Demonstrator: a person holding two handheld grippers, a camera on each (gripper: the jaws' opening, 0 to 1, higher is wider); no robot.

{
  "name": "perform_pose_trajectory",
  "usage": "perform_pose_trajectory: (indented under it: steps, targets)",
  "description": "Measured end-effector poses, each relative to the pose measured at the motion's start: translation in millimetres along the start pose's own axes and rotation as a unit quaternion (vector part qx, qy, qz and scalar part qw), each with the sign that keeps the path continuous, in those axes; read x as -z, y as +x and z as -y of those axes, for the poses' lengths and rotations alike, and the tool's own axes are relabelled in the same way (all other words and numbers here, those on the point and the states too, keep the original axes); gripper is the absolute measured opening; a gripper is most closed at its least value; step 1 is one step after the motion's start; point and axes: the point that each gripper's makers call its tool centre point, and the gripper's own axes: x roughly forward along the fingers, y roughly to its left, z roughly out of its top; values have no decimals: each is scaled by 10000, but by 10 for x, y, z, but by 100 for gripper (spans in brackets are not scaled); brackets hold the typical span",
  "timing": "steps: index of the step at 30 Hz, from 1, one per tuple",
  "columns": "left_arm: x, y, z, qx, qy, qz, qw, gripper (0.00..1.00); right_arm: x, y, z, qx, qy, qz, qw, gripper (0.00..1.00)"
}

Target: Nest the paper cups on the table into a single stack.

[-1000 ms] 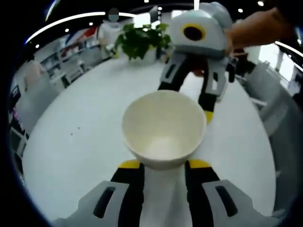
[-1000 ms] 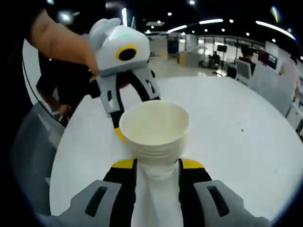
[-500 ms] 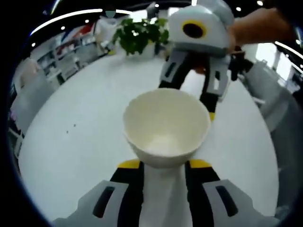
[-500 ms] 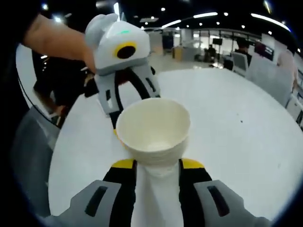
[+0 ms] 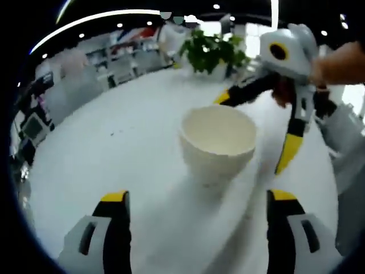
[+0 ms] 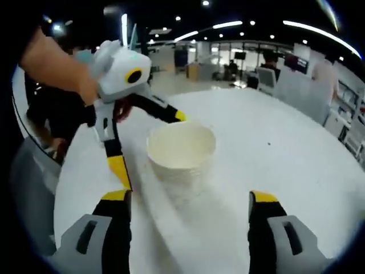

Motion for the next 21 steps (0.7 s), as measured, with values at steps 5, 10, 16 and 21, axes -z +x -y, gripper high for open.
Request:
perform_pose_trajectory:
  steps: [5,10,16,21]
  targets:
    - [89,-274,18,-288,-267,250,9989,99,31,-212,-126,177,123,235,9995,100]
    - [217,-581,179,-455,-189,406,9980,99,116,-445,-246,409,344,478,9974,100]
    - [326,-856,389,-524,-302,597,9964,99,167,-738,-406,719,499,751,9933,100]
    - [373,-1061,527,-612,-326,741,9948,99,189,-893,-553,856,596,936,9901,100]
